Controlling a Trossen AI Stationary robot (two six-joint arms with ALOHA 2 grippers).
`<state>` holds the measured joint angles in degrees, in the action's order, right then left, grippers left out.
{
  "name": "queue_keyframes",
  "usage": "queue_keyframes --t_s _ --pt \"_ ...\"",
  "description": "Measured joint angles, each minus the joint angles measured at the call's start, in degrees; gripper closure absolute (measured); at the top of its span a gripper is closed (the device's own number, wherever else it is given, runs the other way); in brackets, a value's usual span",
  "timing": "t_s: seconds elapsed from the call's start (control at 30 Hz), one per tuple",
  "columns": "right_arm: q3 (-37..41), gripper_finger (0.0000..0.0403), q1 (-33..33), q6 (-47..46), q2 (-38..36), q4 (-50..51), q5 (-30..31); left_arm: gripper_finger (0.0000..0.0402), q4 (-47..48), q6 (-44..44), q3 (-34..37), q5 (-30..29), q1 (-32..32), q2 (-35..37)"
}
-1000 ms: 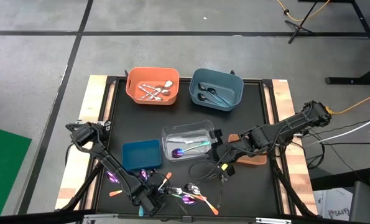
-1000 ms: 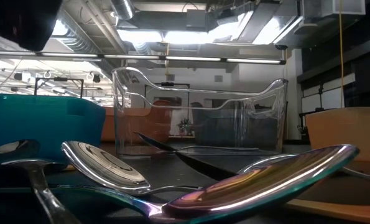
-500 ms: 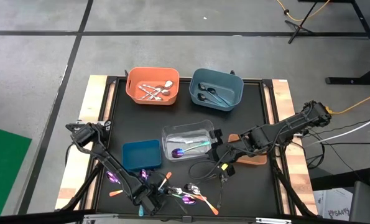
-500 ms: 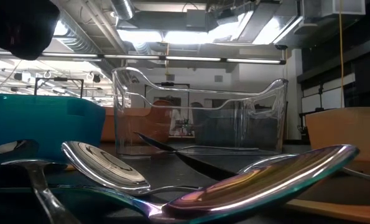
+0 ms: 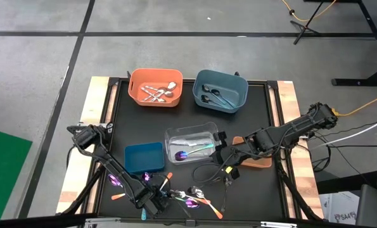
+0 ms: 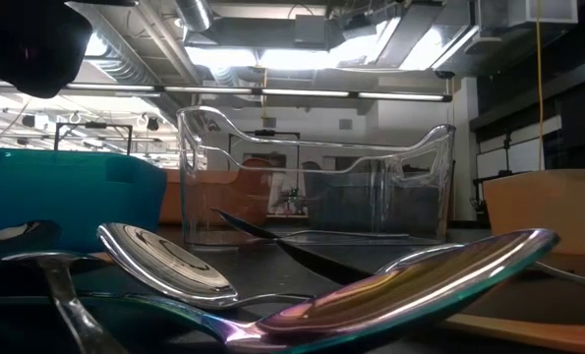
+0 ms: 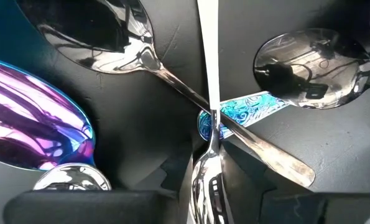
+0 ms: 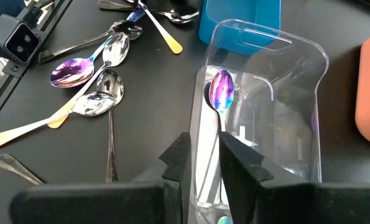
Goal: Sort silverware by color (type)
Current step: Put the orange spoon into the blue bin
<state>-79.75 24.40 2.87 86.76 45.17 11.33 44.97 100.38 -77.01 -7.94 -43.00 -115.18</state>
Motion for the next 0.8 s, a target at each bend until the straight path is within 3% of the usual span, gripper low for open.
queue_keyframes --t_s 0.27,0.8 --pt "0.00 0.0331 0.00 -0.01 0.00 0.00 0.00 0.0329 -0.24 0.04 0.07 0.09 0.11 -0.02" --pt "0.00 0.0331 0.00 -0.01 0.00 0.00 -0.01 0.0395 -0.63 0.09 0.07 0.20 0.22 -0.02"
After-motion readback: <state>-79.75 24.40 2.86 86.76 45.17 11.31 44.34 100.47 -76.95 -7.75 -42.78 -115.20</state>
